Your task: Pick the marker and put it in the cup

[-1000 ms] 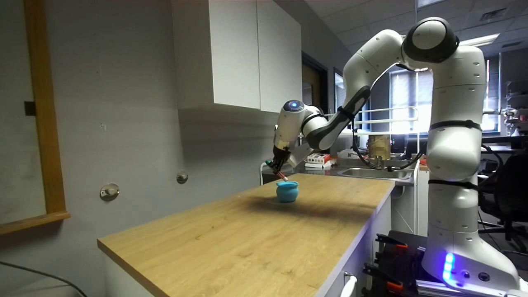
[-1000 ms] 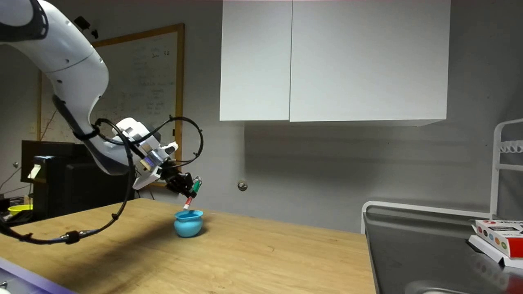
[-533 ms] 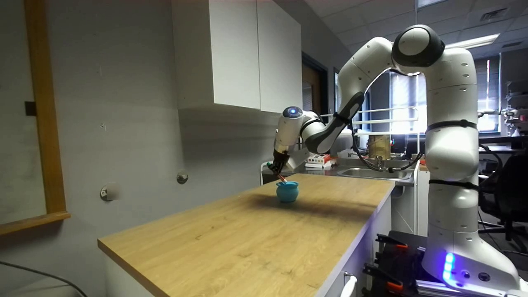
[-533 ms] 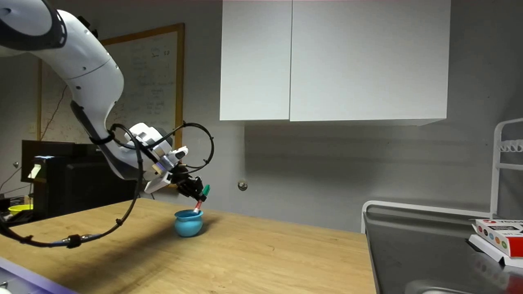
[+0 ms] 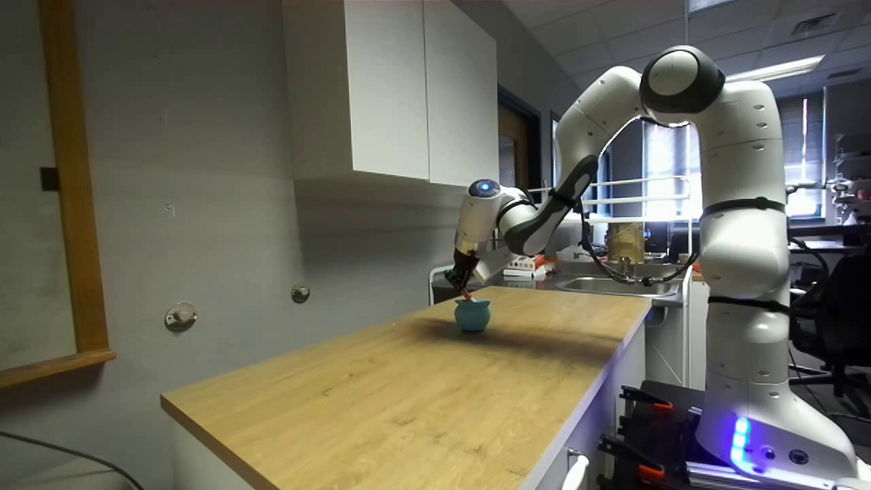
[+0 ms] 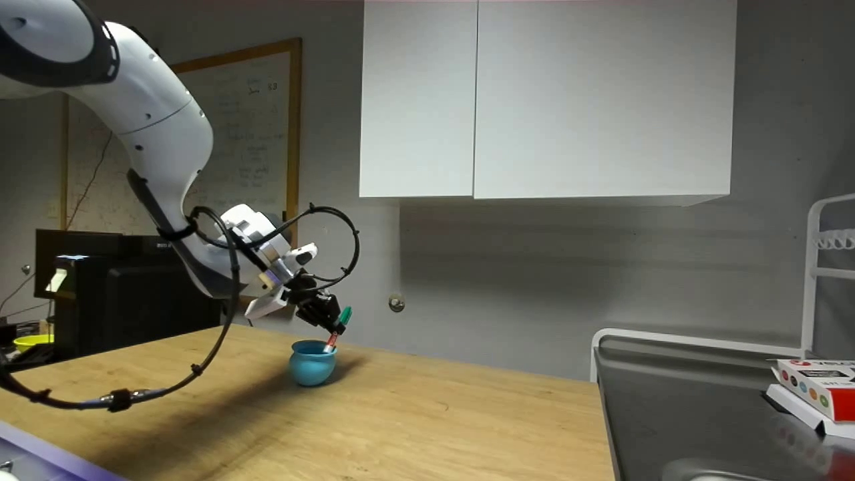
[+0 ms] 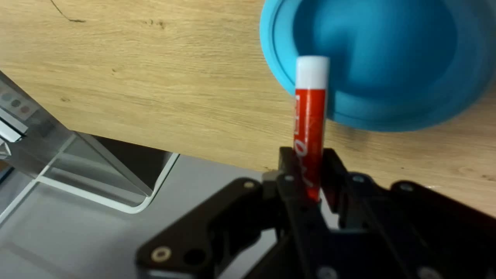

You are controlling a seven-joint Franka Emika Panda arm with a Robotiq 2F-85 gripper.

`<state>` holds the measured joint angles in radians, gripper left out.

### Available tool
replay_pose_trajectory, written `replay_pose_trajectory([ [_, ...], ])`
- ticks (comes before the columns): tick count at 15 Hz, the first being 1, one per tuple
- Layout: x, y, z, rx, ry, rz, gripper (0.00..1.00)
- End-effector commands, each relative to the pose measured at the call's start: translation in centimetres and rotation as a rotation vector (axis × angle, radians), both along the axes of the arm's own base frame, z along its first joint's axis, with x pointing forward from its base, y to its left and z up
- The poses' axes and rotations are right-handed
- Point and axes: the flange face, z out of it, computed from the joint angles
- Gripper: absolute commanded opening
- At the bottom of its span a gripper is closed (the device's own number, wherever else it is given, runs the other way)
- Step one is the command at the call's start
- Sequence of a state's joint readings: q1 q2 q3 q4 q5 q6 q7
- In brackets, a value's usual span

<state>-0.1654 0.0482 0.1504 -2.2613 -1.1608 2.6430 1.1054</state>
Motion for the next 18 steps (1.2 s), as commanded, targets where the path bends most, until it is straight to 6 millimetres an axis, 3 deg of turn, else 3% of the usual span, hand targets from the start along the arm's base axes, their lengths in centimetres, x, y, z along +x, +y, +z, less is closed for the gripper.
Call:
replay_pose_trajectory([
  [1, -0.2, -0.4, -0.9, 0.019, -0.006, -0.021, 0.12],
  [7, -0.9, 0.6, -0.9, 0.013, -0.002, -0.023, 0.11],
  [8, -1.0, 0.8, -0.9, 0.010, -0.001, -0.021, 0.24],
  [9, -1.0, 1.0, -0.9, -0.001, 0.001, -0.018, 0.45],
  [11, -1.1, 1.3, -0.9, -0.016, 0.004, -0.016, 0.49],
  [18, -1.4, 2.2, -1.0, -0.046, 0.023, -0.011, 0.99],
])
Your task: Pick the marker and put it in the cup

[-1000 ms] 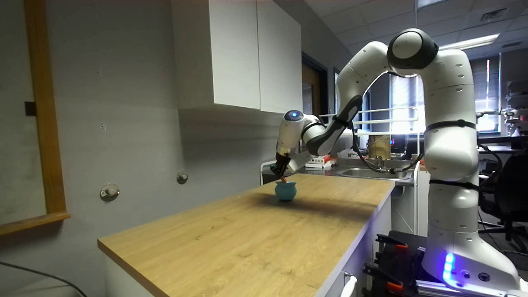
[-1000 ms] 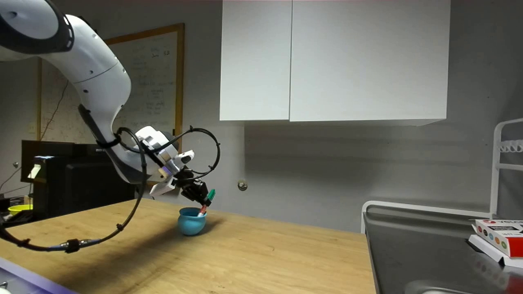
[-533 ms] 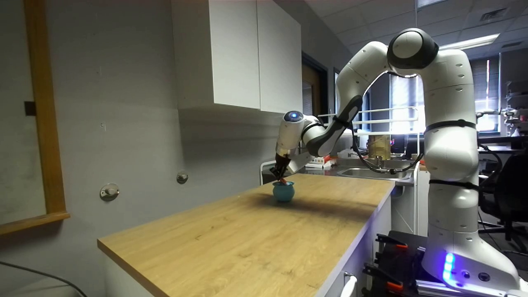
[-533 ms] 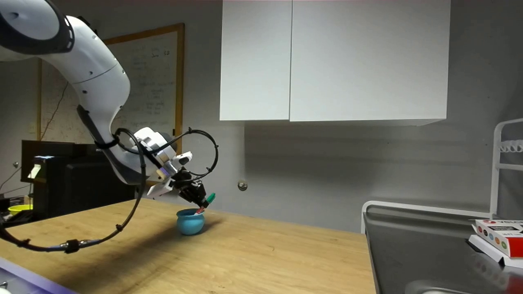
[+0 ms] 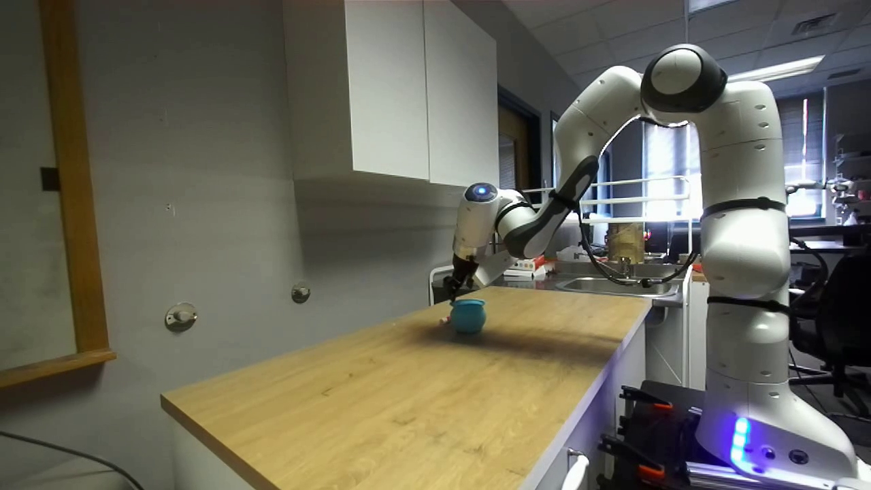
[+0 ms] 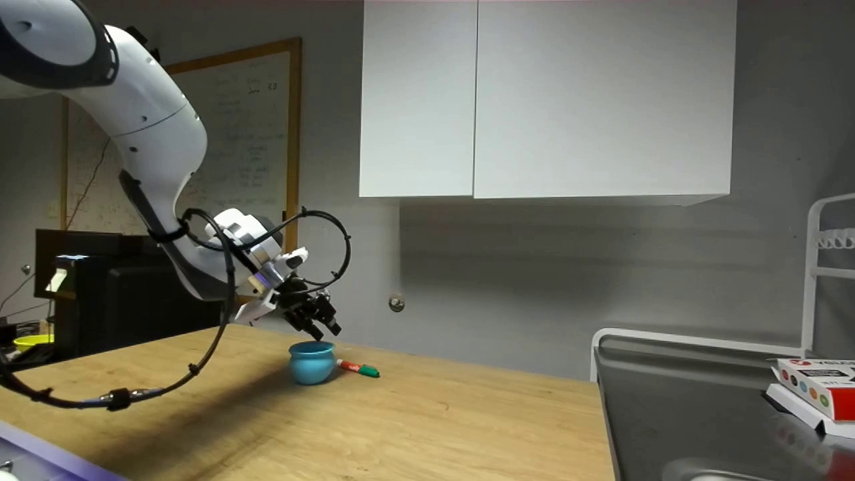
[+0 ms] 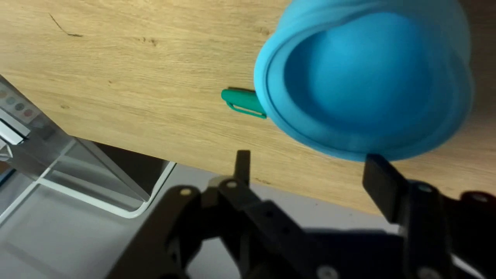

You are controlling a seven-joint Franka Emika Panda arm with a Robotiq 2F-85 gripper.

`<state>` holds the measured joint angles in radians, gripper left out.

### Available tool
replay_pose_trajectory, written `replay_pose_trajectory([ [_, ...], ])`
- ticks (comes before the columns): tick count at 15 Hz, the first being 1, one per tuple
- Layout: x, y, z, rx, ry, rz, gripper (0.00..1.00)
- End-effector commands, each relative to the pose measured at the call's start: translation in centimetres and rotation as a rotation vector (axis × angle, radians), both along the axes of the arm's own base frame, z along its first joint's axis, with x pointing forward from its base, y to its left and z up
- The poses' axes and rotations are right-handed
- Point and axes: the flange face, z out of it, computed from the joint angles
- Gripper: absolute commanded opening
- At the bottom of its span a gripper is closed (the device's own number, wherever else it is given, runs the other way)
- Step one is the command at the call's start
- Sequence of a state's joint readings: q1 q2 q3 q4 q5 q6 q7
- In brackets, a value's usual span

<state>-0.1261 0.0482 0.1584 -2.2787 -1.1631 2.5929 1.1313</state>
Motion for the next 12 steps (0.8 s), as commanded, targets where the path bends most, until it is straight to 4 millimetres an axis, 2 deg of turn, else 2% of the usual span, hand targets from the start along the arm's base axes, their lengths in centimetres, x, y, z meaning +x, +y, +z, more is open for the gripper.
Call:
replay_pose_trajectory([
  [1, -0.8, 0.1, 0.1, -0.033, 0.002, -0.008, 1.00],
  [7, -2.8, -0.6, 0.9, -0.094, 0.093, 0.022, 1.00],
  [8, -4.3, 1.0, 0.0, -0.097, 0.135, 0.046, 1.00],
  [9, -5.2, 1.4, 0.0, -0.094, 0.164, 0.068, 1.00],
  [10, -2.7, 0.4, 0.0, -0.079, 0.112, 0.036, 1.00],
  [12, -4.1, 1.5, -0.3, -0.083, 0.144, 0.060, 1.00],
])
